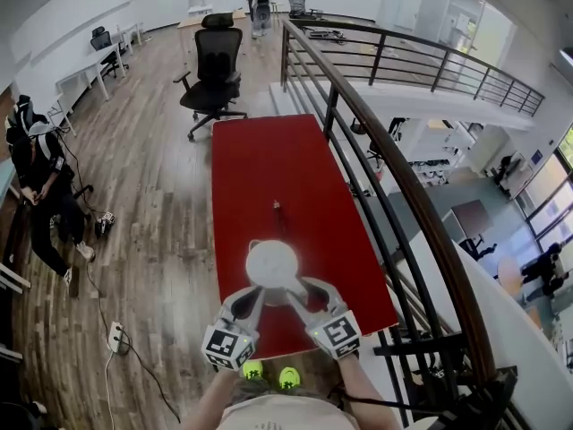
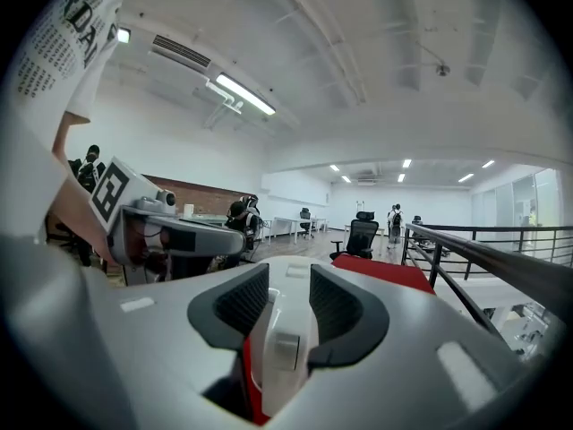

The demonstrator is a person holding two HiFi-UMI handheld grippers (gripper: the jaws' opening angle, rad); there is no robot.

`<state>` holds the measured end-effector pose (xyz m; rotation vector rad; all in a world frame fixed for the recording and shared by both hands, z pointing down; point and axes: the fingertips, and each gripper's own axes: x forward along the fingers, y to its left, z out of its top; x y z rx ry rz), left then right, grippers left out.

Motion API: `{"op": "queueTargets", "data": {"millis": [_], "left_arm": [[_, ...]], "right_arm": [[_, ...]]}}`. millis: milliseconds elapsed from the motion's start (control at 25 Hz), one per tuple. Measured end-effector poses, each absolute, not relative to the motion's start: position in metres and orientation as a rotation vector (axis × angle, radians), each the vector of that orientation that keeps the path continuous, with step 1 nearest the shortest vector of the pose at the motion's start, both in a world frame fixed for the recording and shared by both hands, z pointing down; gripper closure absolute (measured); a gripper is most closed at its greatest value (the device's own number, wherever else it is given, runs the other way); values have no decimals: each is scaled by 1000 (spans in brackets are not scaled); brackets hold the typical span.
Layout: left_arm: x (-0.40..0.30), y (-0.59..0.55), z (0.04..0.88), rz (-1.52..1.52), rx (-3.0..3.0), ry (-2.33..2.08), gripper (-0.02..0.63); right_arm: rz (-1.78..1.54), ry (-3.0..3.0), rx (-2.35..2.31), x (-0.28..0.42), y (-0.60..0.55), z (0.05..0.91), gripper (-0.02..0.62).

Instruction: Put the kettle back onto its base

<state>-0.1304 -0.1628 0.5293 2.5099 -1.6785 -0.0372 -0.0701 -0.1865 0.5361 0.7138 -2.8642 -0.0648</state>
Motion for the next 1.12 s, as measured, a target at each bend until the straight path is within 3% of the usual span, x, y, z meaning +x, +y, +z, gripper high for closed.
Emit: {"op": "queueTargets", "data": {"millis": [40,160,1120], "left_arm": [[-129,-162,527,-39,2515,-1681,614],[-126,-162,518,-37,2524,-1689,614],[-97,-161,500,-46,2591,-1686,614]], "right_arm": [[-74,-2878,712,-70,-185,530,463],[-109,-2905,695,-72,-180,517,587],[-172,-2993,632,-89,-165,488,588]]}}
